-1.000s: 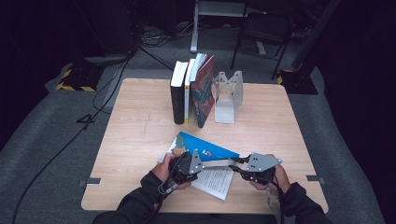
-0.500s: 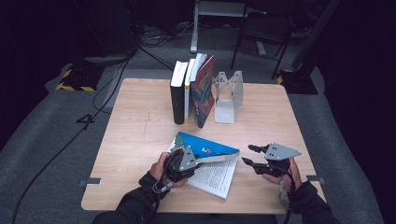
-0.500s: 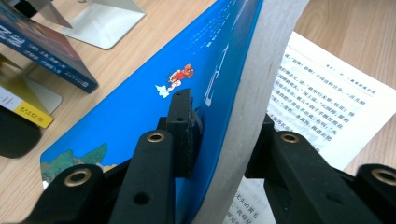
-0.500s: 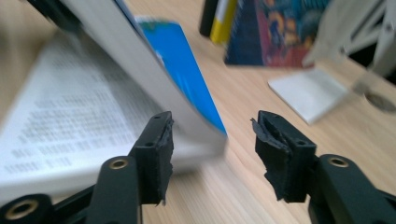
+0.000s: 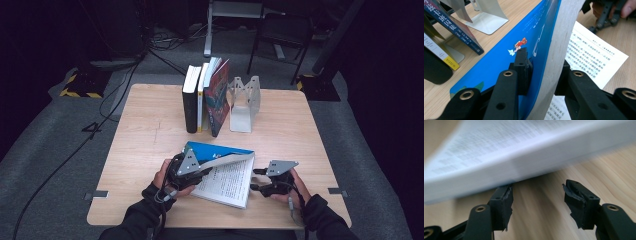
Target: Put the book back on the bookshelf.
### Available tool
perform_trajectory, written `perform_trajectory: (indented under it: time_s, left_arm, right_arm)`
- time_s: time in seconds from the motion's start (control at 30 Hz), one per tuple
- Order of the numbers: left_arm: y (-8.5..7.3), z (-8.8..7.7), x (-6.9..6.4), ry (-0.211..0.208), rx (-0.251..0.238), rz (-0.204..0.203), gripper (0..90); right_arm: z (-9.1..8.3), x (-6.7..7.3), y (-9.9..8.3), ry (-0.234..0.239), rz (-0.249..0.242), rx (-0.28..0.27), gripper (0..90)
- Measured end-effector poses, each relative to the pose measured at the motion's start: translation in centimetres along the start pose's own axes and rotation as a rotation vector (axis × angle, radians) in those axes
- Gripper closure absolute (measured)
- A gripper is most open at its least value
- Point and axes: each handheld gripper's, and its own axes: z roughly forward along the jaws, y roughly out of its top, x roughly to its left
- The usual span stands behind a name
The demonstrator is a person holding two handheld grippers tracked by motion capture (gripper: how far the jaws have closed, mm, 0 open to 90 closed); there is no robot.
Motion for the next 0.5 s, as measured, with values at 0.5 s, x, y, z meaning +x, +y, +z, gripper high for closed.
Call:
perform_trajectory:
  time_s: [0.5]
  left_arm:
    - [2.7,1.5,-1.7,-0.079,-0.083,-0.003,75.9]
  right_arm:
    - [-5.2,0.2,1.8,-0.075,0.087,-0.289,45.5]
